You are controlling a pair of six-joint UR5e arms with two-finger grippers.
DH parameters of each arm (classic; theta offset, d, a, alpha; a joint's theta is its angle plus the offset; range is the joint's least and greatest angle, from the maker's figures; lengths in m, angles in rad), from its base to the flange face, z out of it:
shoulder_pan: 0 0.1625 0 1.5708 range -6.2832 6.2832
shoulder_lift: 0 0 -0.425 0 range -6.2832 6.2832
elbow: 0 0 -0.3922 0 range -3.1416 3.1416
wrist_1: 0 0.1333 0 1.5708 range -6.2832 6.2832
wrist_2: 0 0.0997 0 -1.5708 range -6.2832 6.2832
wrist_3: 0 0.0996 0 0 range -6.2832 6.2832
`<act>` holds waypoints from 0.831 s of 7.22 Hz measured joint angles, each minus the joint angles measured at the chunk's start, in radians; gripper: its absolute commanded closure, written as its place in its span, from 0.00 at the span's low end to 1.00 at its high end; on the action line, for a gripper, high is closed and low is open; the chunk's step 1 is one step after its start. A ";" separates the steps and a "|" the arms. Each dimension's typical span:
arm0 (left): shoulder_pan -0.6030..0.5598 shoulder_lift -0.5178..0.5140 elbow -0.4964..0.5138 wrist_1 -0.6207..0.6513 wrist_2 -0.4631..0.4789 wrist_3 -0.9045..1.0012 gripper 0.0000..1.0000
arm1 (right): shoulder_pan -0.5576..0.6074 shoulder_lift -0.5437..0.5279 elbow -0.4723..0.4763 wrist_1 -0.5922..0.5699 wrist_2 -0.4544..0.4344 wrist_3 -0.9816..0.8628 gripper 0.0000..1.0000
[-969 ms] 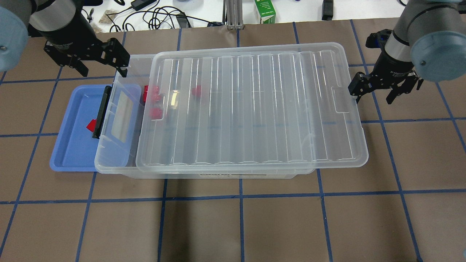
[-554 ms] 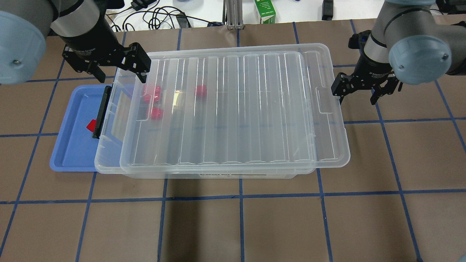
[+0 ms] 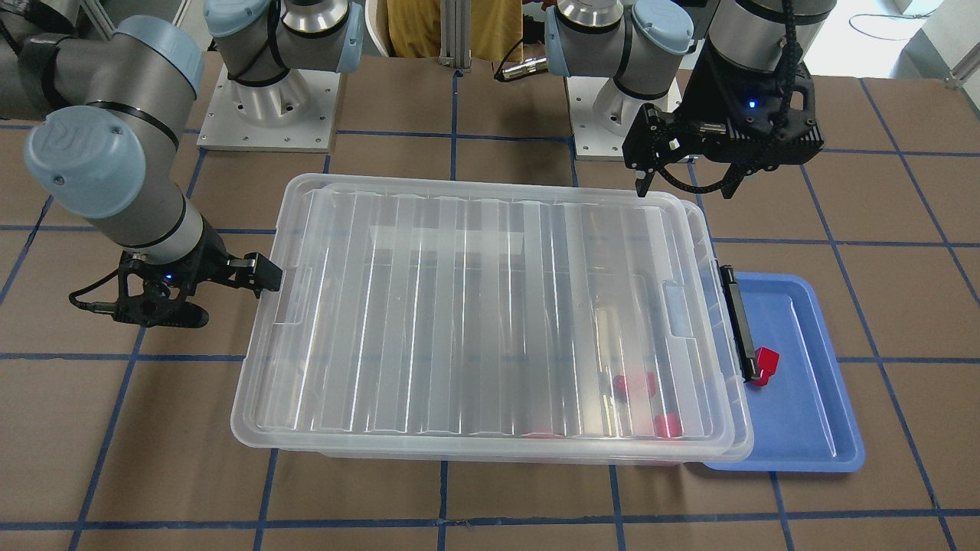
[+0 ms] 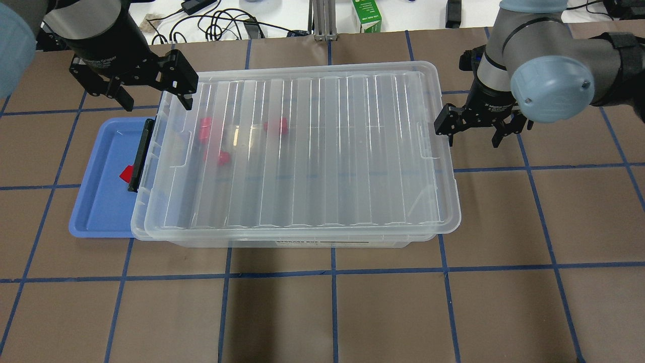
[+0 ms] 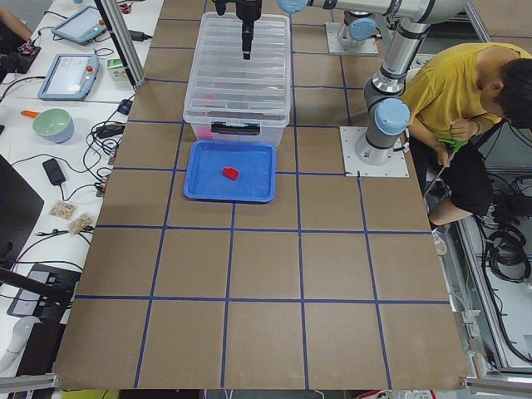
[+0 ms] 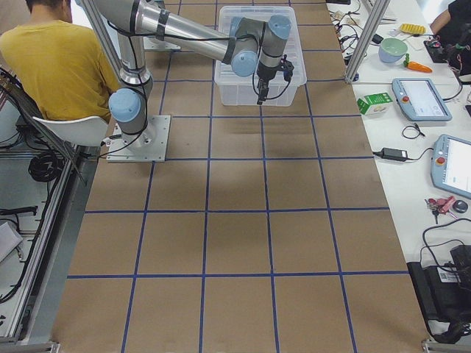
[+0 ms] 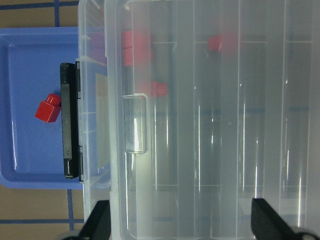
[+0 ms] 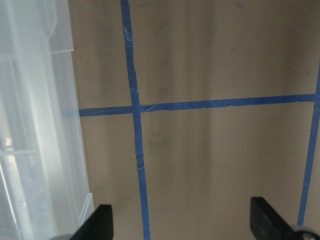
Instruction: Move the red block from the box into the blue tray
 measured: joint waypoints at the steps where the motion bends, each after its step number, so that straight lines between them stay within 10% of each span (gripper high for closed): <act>1: 0.001 0.000 0.000 -0.005 -0.001 0.000 0.00 | 0.005 0.000 0.000 0.000 -0.001 0.008 0.00; 6: 0.001 0.005 -0.005 -0.001 0.001 0.001 0.00 | 0.005 -0.006 -0.036 0.003 -0.003 0.011 0.00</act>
